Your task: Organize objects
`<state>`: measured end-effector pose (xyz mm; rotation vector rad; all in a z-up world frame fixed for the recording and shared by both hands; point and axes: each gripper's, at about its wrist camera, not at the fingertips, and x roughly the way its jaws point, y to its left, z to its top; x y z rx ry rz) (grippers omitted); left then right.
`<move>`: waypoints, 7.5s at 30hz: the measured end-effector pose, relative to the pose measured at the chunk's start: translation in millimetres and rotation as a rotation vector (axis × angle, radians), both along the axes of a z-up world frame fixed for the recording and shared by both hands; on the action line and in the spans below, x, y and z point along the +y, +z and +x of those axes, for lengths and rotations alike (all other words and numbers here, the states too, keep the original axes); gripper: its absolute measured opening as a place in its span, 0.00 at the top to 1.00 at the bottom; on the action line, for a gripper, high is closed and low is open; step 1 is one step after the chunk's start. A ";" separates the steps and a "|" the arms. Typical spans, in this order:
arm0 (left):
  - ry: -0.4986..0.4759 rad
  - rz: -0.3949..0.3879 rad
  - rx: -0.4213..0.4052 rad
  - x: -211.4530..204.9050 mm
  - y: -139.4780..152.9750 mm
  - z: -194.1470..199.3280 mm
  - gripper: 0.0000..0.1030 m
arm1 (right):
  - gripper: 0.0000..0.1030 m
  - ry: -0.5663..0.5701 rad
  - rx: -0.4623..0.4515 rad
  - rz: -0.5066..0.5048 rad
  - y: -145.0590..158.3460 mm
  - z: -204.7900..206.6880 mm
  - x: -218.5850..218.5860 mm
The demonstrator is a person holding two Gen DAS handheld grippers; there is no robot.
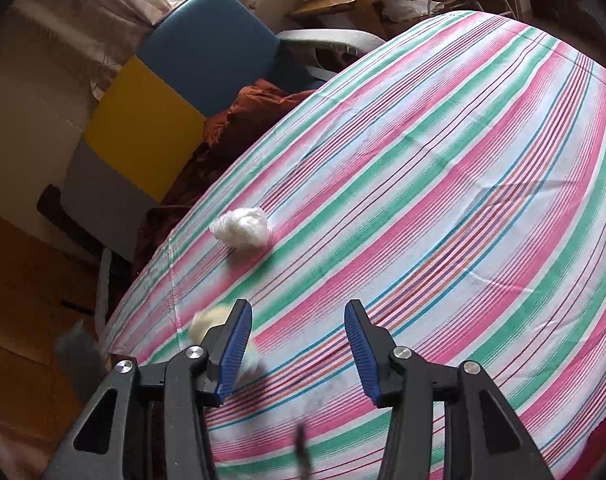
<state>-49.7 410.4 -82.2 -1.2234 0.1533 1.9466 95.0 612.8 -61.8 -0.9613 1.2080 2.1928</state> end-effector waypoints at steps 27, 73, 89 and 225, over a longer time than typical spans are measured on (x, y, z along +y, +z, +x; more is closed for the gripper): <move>-0.001 0.120 0.041 -47.7 -15.9 22.3 0.40 | 0.53 0.472 -0.310 0.399 6.3 -146.6 -25.4; -0.018 0.074 0.119 -39.8 -15.6 29.3 0.41 | 0.66 0.490 -0.445 0.345 -47.3 -37.1 -67.7; -0.048 -0.013 0.188 -49.9 -12.0 52.6 0.50 | 0.66 0.587 -0.407 0.349 -45.4 -57.6 -96.2; 0.687 -0.081 0.369 -375.1 90.3 63.8 0.00 | 0.38 0.649 0.009 0.627 34.8 -72.9 -357.7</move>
